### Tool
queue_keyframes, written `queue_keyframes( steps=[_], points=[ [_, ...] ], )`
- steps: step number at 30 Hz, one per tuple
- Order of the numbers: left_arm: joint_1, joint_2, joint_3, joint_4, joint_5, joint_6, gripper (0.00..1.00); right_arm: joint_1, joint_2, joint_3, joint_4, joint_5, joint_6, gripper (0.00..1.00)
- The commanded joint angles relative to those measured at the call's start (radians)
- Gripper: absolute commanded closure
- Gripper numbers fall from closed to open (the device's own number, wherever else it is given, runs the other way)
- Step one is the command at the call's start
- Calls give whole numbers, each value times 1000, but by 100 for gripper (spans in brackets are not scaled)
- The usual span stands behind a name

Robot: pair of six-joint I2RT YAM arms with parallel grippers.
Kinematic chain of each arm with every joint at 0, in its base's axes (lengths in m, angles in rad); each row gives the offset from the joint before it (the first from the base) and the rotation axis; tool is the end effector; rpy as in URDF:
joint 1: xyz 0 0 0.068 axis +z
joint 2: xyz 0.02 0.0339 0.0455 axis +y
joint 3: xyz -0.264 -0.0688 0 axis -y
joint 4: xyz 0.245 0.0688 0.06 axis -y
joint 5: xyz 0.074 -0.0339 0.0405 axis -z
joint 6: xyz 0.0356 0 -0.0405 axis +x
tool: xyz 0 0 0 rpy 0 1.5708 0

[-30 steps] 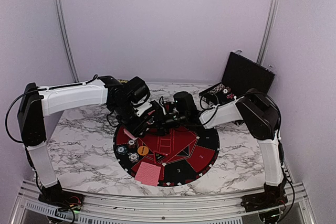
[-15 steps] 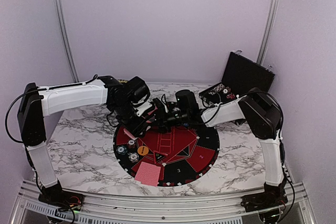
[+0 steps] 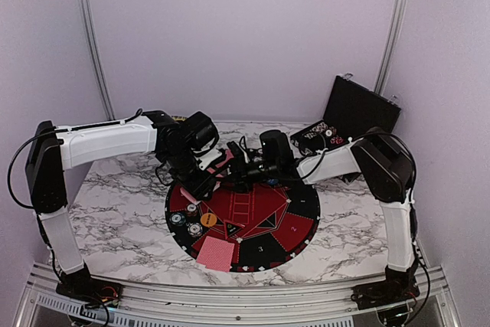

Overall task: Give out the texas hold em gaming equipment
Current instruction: Pick up the poker card from the face-down deck piles.

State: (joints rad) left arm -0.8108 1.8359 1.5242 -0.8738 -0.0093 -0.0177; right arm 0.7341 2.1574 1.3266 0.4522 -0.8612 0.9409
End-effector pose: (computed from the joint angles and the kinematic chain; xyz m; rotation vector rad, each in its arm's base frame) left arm 0.2634 -0.2766 0.2487 1.0706 2.5633 -0.2063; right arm 0.3278 0.3322 0.1570 -0.4637 2.3030 1.8200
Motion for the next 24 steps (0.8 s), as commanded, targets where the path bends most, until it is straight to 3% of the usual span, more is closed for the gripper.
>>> queue_keyframes(
  steps=[1, 14, 24],
  points=[
    [7, -12, 13, -8, -2, 7, 74, -17, -48, -18, -10, 24, -18, 44],
    [10, -5, 16, -9, -4, 5, 74, -33, -116, -65, 25, 28, -1, 45],
    [15, 0, 21, -10, -7, 2, 74, -30, -136, -93, 49, 24, 19, 60]
  ],
)
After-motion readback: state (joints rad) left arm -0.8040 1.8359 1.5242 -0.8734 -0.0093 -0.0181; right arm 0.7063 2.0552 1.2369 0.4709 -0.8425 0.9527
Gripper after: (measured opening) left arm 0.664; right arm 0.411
